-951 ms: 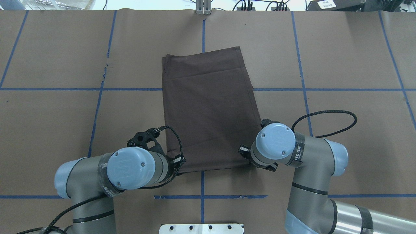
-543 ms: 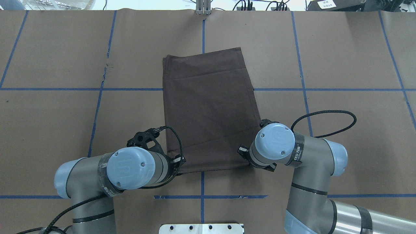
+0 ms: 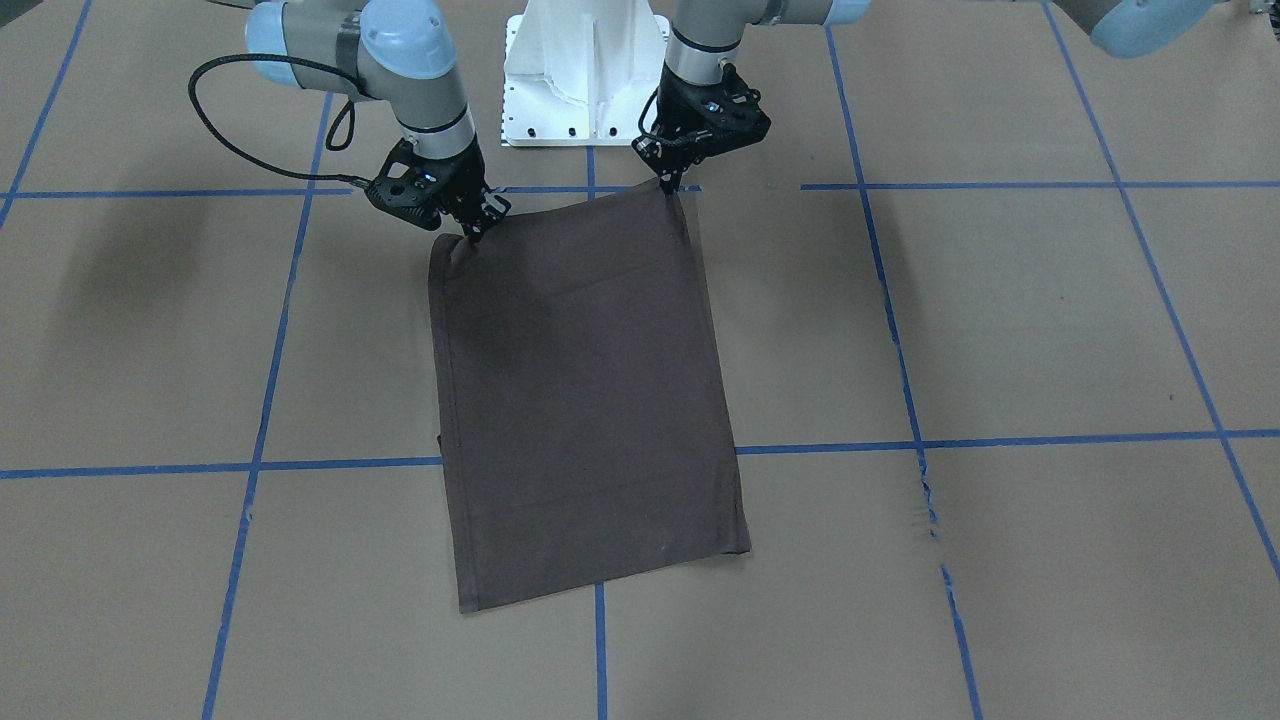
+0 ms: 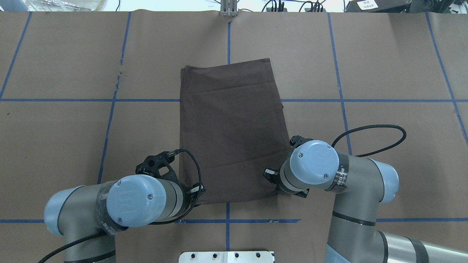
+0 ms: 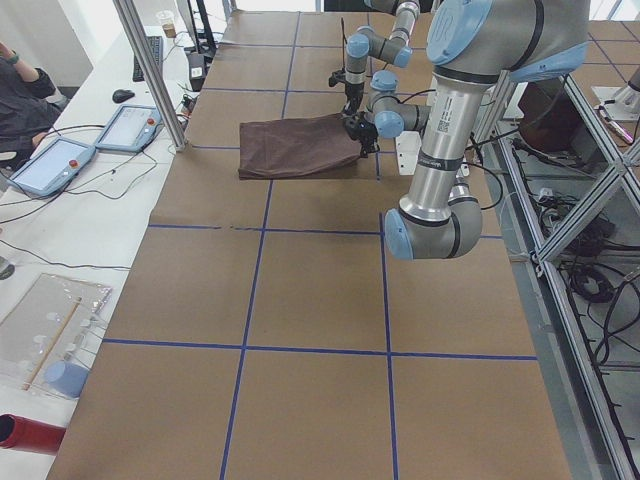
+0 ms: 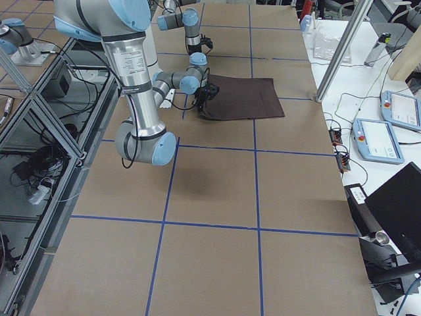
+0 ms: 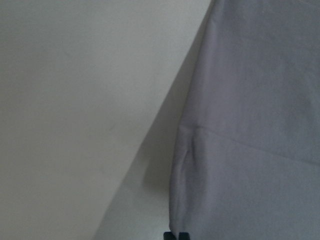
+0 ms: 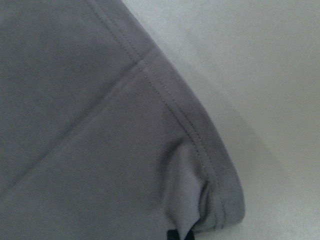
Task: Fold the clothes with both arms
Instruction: 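Lift the near edge with both grippers and fold it toward the far edge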
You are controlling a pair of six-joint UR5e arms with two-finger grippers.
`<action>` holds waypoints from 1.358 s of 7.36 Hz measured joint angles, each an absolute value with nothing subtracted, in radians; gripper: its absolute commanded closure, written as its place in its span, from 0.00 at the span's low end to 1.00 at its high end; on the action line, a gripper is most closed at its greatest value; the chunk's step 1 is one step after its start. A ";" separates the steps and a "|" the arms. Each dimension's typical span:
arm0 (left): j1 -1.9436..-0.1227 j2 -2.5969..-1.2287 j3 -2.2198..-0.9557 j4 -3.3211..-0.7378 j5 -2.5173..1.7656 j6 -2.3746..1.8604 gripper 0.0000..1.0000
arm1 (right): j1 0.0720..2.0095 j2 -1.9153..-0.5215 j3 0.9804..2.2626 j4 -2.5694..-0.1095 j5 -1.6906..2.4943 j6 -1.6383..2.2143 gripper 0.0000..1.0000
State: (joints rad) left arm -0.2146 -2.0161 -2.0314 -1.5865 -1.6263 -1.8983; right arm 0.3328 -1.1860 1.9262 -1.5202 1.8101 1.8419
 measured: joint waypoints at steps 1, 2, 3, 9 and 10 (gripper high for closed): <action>-0.178 -1.993 -2.067 -1.581 -1.625 -1.903 1.00 | 0.306 -1.191 1.958 -1.520 1.834 1.842 1.00; -0.147 -1.978 -2.096 -1.577 -1.624 -1.906 1.00 | 0.280 -1.195 1.984 -1.520 1.862 1.844 1.00; -0.129 -1.971 -2.124 -1.567 -1.624 -1.907 1.00 | 0.264 -1.195 1.999 -1.520 1.877 1.844 1.00; -0.392 -2.035 -2.097 -1.560 -1.715 -1.786 1.00 | 0.571 -1.029 1.839 -1.494 2.012 1.705 1.00; -0.482 -2.095 -1.990 -1.589 -1.735 -1.750 1.00 | 0.629 -0.933 1.690 -1.484 2.045 1.666 1.00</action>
